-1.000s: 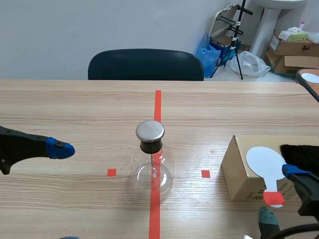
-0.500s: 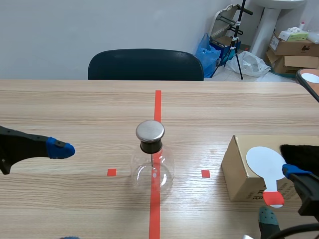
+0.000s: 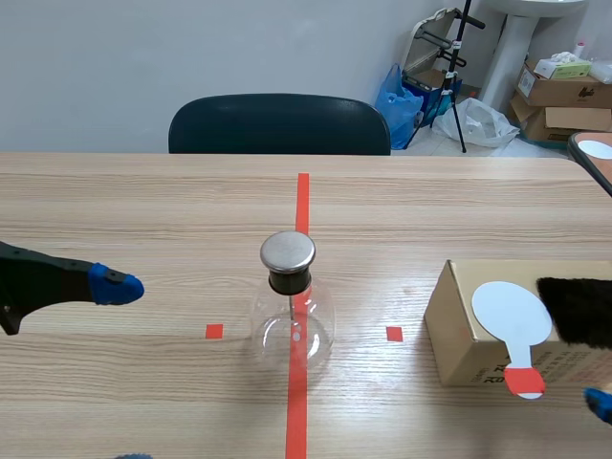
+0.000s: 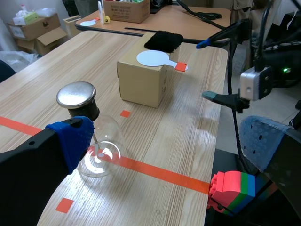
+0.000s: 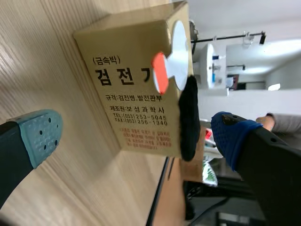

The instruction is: Do the electroscope experiment

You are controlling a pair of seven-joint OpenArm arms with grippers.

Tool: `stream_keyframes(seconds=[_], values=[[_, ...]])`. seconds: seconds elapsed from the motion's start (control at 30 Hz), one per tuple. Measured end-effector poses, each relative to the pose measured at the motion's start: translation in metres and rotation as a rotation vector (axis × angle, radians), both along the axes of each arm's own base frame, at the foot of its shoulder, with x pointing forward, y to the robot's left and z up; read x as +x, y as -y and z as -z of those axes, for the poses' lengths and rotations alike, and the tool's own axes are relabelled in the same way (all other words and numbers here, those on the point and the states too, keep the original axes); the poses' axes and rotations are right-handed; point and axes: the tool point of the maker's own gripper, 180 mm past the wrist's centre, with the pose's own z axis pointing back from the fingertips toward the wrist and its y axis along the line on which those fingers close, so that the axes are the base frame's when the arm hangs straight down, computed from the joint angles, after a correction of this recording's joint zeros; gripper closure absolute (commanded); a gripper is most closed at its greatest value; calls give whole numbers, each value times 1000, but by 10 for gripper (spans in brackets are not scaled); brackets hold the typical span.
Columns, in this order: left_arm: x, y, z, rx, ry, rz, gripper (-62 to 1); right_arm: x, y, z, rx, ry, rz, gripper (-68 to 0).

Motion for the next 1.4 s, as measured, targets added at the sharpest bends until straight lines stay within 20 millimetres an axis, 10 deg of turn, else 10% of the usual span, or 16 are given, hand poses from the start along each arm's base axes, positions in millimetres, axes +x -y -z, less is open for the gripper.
stream_keyframes(seconds=[0.33,0.7,1.1,1.4], values=[[6,-2,-5,-40,-35,-42,-623,-2,0,-58,218,27,18,-679],[44,-21,11,47,-18,-305,-623,43,8,-111,521,11,29,-679],[49,10,-38,24,48,-456,-623,89,-6,-131,757,-167,-64,-679],[64,-12,-38,58,76,-621,-623,108,-30,-141,898,-287,-161,-679]])
